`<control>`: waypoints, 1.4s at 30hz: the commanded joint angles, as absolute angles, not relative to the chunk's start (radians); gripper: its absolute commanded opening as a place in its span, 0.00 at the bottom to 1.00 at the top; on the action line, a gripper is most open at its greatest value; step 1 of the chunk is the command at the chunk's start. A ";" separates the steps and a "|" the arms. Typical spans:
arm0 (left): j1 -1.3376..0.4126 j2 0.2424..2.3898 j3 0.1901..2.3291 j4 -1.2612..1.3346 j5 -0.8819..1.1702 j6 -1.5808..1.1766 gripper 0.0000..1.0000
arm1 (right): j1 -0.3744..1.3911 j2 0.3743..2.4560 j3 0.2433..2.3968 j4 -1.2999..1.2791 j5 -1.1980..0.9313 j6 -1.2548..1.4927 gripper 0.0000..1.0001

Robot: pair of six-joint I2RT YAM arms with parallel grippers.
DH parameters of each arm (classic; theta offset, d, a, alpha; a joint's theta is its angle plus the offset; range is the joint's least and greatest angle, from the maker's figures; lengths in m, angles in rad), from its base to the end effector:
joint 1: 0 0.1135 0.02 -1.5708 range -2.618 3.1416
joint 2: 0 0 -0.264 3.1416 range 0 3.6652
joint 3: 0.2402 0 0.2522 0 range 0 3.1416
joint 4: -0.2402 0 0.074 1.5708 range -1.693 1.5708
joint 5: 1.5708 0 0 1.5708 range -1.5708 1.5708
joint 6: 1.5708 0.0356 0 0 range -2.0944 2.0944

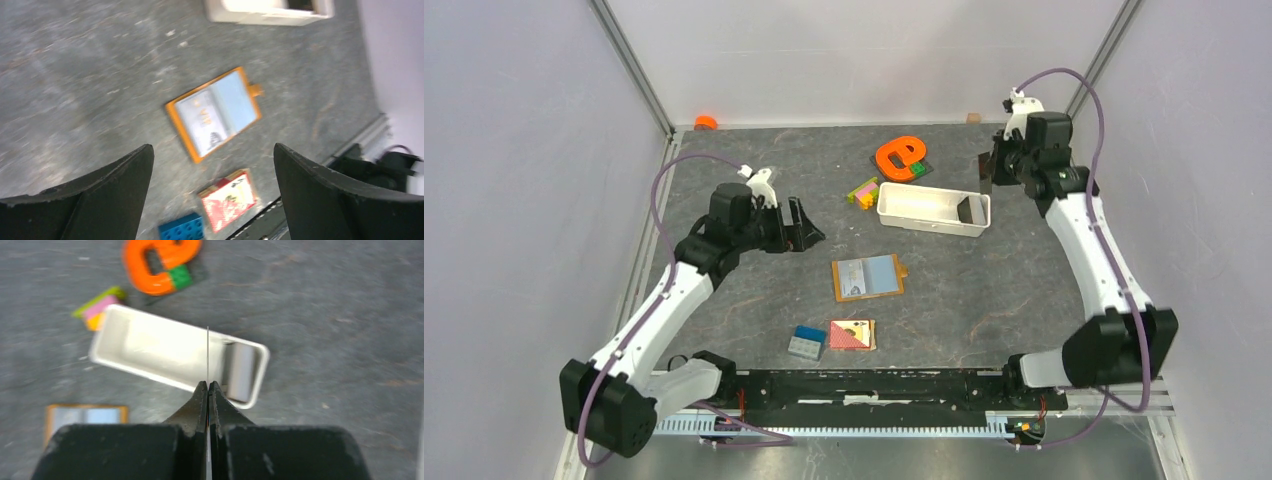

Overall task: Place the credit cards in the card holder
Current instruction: Pick up the credit card from the storage box.

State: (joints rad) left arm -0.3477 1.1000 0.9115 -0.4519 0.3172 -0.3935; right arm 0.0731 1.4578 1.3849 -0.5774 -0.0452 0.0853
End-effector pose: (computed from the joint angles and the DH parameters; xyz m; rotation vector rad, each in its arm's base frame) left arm 0.2205 -0.0917 0.2974 0.1304 2.2767 -0.7521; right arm 0.3251 0.0254 0.3515 -0.0113 2.2238 0.1373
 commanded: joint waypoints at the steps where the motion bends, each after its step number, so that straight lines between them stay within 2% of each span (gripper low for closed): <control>1: -0.403 1.012 0.825 -0.137 0.491 -0.611 0.95 | 0.107 1.321 1.228 -0.423 -0.405 0.216 0.00; 3: -0.431 0.996 0.750 0.113 0.571 -0.773 0.95 | 0.147 1.267 1.158 -0.348 -0.508 0.273 0.00; 6: -0.500 1.003 0.711 0.327 0.583 -0.900 0.95 | 0.238 1.207 1.074 -0.224 -0.641 0.373 0.00; 10: -0.590 1.028 0.744 0.347 0.557 -0.878 0.95 | 0.364 1.162 0.998 -0.032 -0.756 0.529 0.00; 16: -0.610 1.019 0.720 0.370 0.557 -0.883 0.95 | 0.455 1.127 0.922 0.236 -0.852 0.728 0.00; 20: -0.621 1.012 0.720 0.380 0.570 -0.886 0.89 | 0.481 1.137 0.911 0.297 -0.863 0.772 0.00; 24: -0.624 1.015 0.724 0.380 0.583 -0.884 0.76 | 0.503 1.147 0.900 0.373 -0.879 0.823 0.00; 29: -0.629 1.035 0.725 0.405 0.601 -0.902 0.44 | 0.516 1.162 0.891 0.365 -0.875 0.812 0.00; 32: -0.629 1.033 0.710 0.434 0.600 -0.917 0.18 | 0.518 1.167 0.894 0.265 -0.838 0.729 0.00; 33: -0.629 1.031 0.706 0.429 0.594 -0.920 0.10 | 0.518 1.169 0.896 0.224 -0.816 0.686 0.04; 34: -0.629 1.030 0.704 0.409 0.584 -0.920 0.04 | 0.518 1.169 0.897 0.173 -0.787 0.647 0.13; 35: -0.629 1.030 0.707 0.381 0.575 -0.910 0.02 | 0.518 1.169 0.897 0.127 -0.757 0.597 0.17; 38: -0.629 1.035 0.724 0.240 0.555 -0.858 0.02 | 0.519 1.168 0.896 -0.009 -0.647 0.476 0.45; 40: -0.627 1.044 0.738 0.138 0.543 -0.813 0.02 | 0.518 1.161 0.883 -0.090 -0.540 0.405 0.60; 42: -0.617 1.065 0.765 -0.006 0.503 -0.757 0.02 | 0.521 1.152 0.860 -0.157 -0.406 0.338 0.69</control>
